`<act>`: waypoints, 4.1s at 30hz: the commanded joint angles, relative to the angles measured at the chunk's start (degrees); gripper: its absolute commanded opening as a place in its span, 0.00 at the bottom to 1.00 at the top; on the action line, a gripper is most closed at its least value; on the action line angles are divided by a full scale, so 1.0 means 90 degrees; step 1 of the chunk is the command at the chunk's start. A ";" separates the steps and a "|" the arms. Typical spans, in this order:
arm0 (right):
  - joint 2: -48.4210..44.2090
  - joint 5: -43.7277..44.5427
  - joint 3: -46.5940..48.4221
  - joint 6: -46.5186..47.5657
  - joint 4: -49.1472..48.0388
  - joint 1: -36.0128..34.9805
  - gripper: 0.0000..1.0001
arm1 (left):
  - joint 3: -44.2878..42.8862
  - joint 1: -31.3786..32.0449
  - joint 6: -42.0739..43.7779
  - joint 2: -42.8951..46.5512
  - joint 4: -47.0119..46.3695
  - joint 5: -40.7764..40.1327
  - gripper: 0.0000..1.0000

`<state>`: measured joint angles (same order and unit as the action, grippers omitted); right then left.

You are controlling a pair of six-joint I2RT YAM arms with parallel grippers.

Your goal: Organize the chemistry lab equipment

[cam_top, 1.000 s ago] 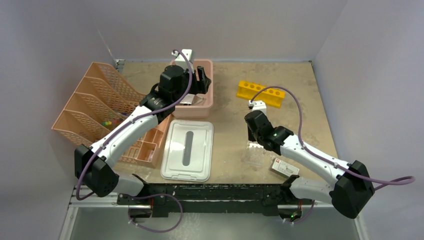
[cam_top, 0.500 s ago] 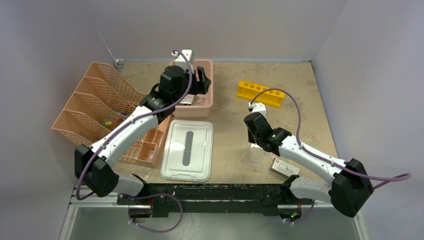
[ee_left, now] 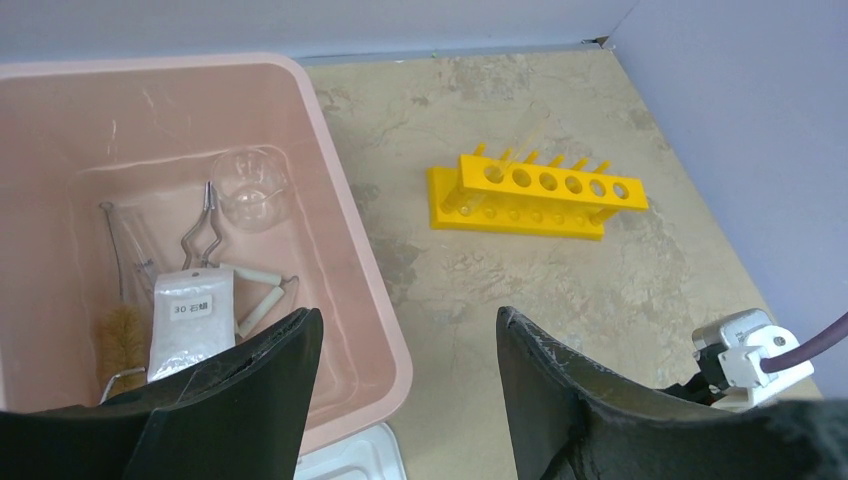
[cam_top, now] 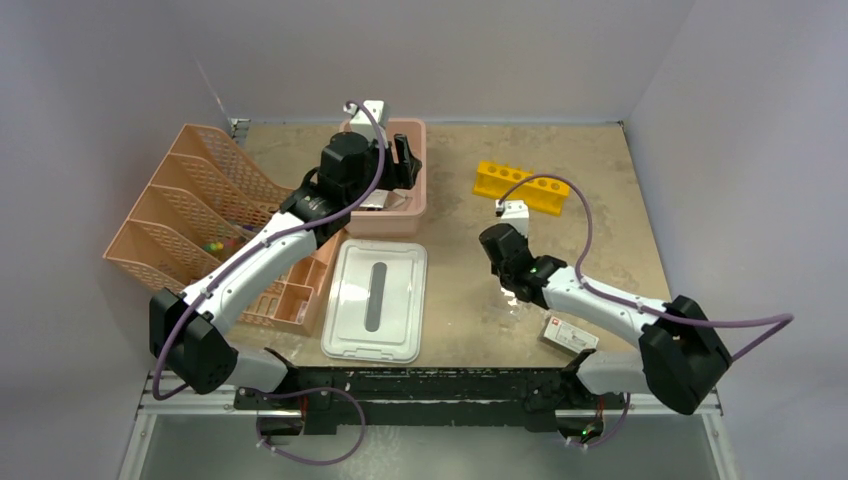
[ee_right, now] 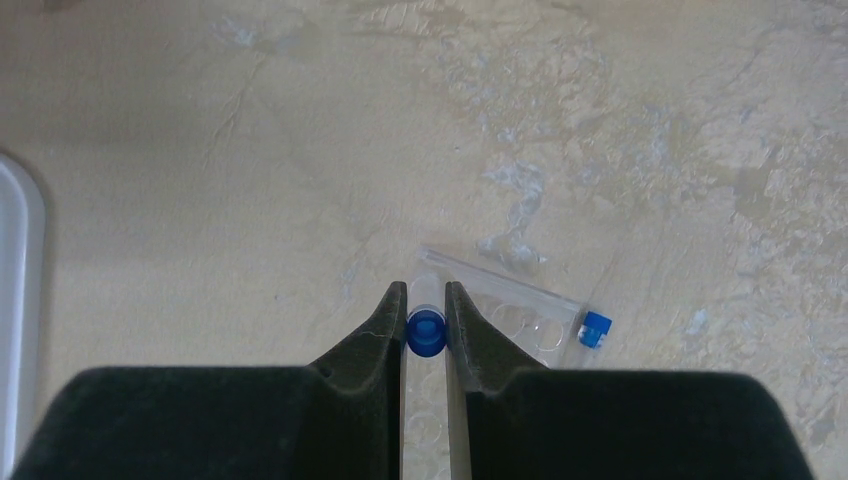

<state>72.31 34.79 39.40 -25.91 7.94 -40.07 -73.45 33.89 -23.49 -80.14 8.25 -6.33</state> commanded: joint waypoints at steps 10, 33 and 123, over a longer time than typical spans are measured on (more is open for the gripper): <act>0.0360 0.0706 0.0007 -0.0537 -0.0926 0.0022 0.04 | -0.0029 -0.0006 -0.0013 0.0085 -0.0204 -0.0176 0.63; 0.1053 -0.0038 0.0877 -0.1404 0.0969 0.0629 0.08 | -0.0104 -0.0006 0.0103 -0.0003 -0.0138 -0.0114 0.63; 0.0175 -0.1280 0.1621 -0.1240 0.2329 0.3261 0.15 | 0.0175 -0.0006 -0.0858 0.0048 -0.1231 0.1315 0.90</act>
<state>79.85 17.78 47.11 -39.62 25.93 -10.85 -70.50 33.87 -27.92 -79.26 4.51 -1.43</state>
